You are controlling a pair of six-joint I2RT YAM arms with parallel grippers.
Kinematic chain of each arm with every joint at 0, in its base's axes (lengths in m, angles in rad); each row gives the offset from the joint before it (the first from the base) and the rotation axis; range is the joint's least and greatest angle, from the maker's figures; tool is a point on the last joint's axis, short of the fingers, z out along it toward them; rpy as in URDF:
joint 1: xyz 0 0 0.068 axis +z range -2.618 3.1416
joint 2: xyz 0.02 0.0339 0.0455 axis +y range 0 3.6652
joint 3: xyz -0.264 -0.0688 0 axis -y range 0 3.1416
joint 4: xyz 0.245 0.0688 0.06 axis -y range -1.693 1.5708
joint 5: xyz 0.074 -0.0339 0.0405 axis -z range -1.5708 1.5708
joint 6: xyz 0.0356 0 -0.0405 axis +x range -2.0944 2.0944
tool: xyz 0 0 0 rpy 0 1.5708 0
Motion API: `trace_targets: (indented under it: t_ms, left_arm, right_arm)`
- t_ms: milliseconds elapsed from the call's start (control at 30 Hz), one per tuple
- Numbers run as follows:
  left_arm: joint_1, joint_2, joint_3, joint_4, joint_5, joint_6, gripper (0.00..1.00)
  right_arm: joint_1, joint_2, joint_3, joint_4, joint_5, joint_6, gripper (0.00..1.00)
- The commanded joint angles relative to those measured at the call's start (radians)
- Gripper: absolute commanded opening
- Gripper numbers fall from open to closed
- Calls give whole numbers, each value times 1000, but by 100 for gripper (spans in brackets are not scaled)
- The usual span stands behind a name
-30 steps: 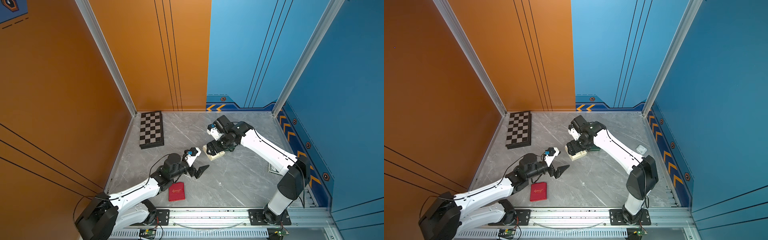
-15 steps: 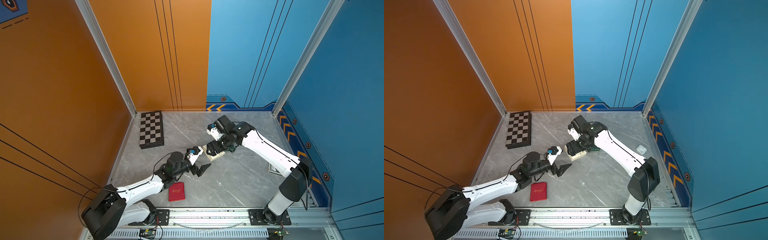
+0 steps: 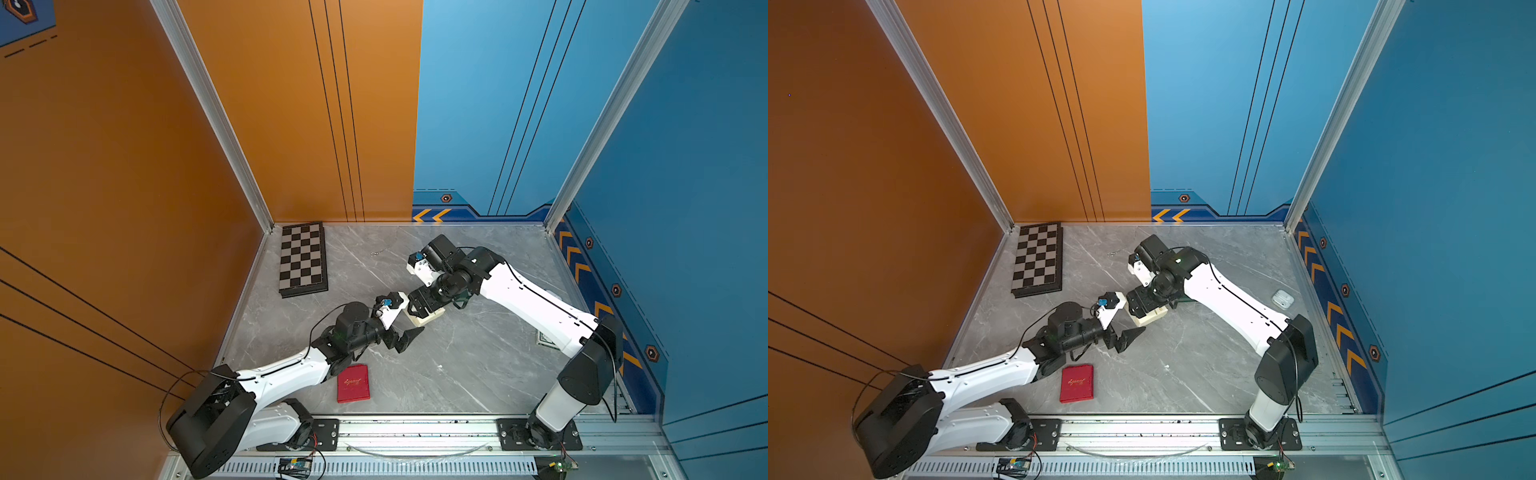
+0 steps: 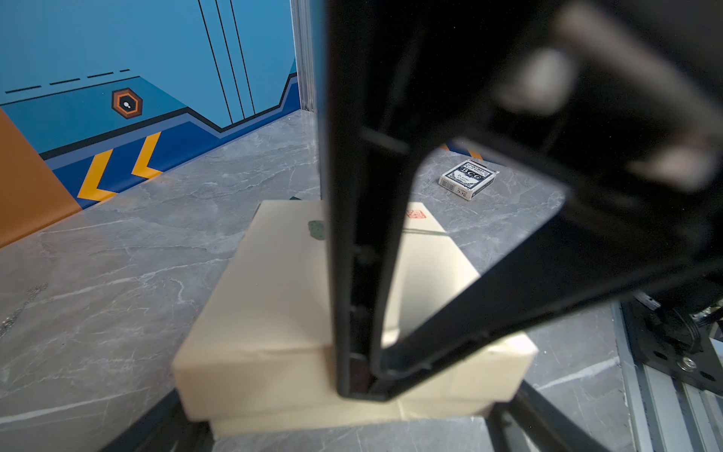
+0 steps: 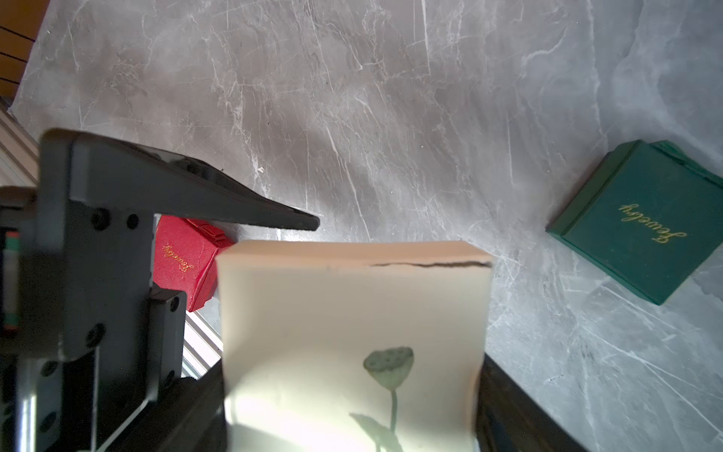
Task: Take the necklace out of the lift-off lid jewelry box
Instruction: Open the lid on the jewelry box.
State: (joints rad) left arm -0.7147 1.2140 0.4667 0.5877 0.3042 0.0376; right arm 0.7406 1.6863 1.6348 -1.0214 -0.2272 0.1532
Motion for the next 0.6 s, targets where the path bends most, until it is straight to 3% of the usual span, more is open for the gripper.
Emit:
trace_targets:
  t_ms: [0,233,567]
  left_arm:
    - [-8,6,30,17,27,10,99]
    - [-7,14,36,15,49,11,96]
    - [-4,32,49,15,84,11,78]
  right_arm:
    - [7,-20,15,-20,-14,-4,85]
    - [5,-17,15,-20,-17,-6,85]
    - [0,-11,14,-20,-32,-4,85]
